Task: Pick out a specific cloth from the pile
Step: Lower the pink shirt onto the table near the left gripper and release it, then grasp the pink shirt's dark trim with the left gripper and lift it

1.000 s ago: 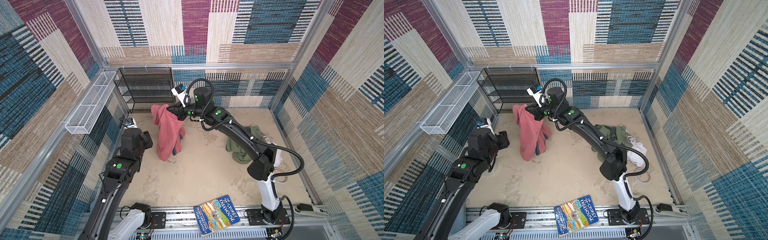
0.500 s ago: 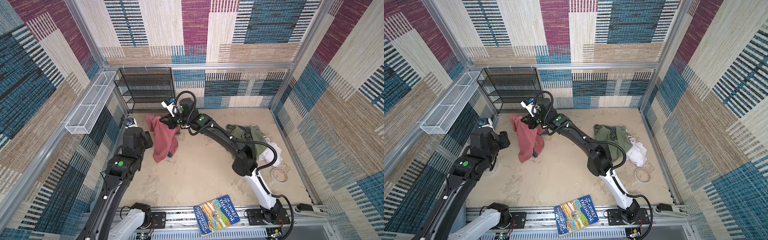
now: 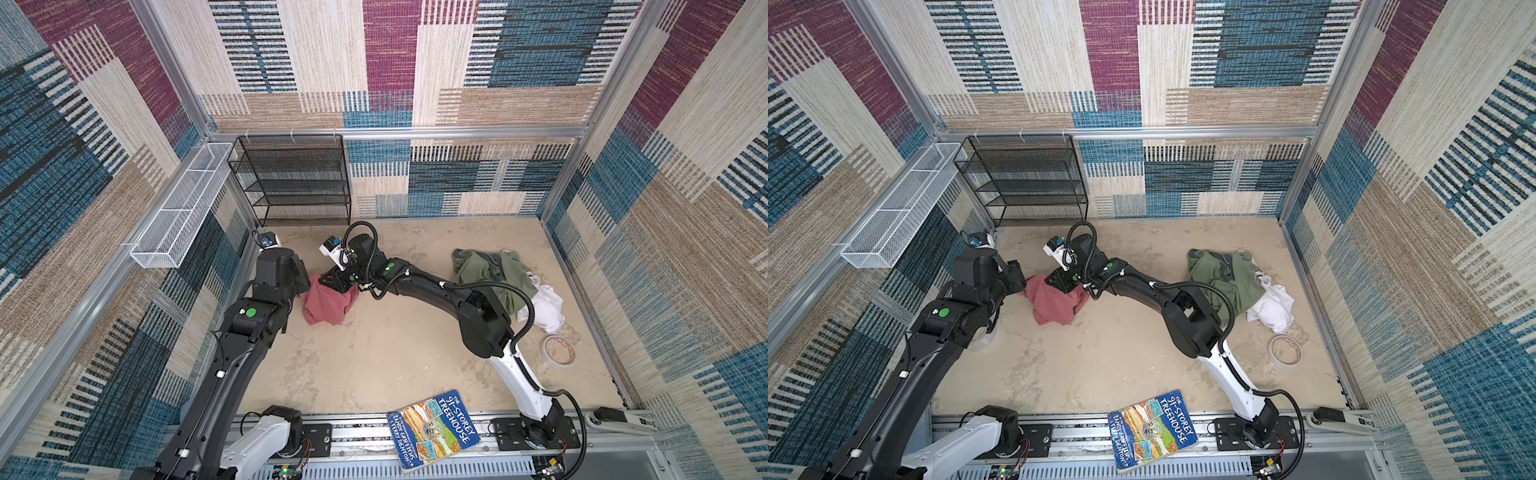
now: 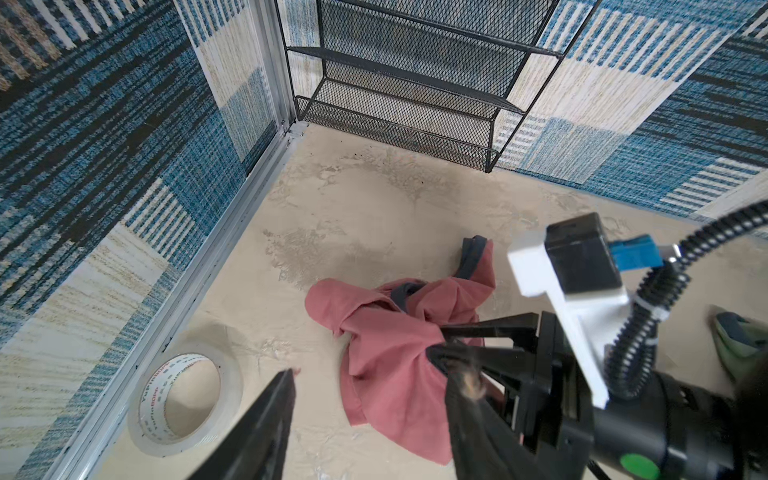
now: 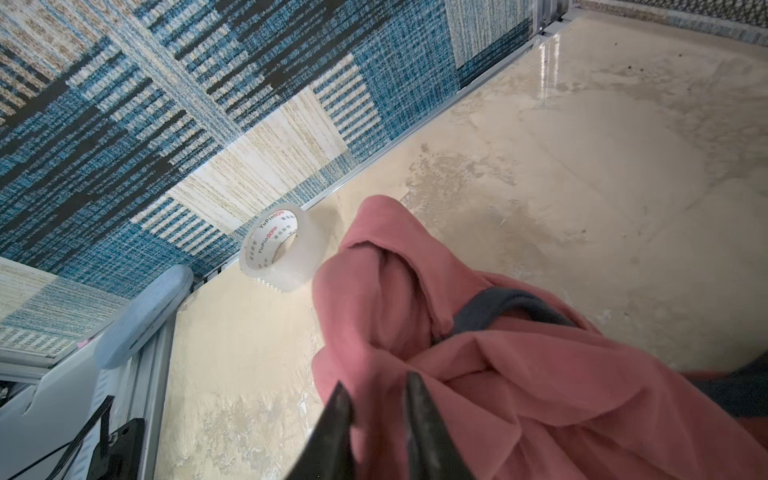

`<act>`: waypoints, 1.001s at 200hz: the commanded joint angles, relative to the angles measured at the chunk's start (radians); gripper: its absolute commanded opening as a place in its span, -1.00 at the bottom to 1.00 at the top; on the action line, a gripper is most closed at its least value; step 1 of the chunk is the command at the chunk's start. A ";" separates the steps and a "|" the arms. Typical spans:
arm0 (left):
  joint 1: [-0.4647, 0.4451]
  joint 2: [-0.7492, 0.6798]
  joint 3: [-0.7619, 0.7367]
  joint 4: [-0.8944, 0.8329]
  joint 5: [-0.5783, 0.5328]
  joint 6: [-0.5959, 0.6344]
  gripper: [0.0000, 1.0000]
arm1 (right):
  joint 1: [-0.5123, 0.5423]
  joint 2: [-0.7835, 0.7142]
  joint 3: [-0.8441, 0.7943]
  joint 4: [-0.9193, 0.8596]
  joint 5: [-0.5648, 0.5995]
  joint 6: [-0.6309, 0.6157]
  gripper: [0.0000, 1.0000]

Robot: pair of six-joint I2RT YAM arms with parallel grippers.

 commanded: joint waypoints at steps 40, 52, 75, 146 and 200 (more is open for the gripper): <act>0.000 0.060 -0.013 0.085 0.069 -0.008 0.21 | -0.001 -0.247 -0.323 0.215 0.093 0.022 -0.05; 0.000 0.079 -0.018 0.100 0.087 -0.010 0.21 | -0.003 -0.295 -0.381 0.237 0.112 0.025 -0.04; -0.002 0.125 -0.009 0.123 0.121 -0.014 0.20 | -0.039 -0.366 -0.482 0.260 0.081 0.059 -0.04; -0.050 0.376 0.053 0.214 0.153 0.026 0.17 | -0.163 -0.550 -0.715 0.314 0.130 0.087 -0.05; -0.055 0.701 0.317 0.150 0.205 0.085 0.30 | -0.203 -0.631 -0.830 0.331 0.155 0.101 -0.06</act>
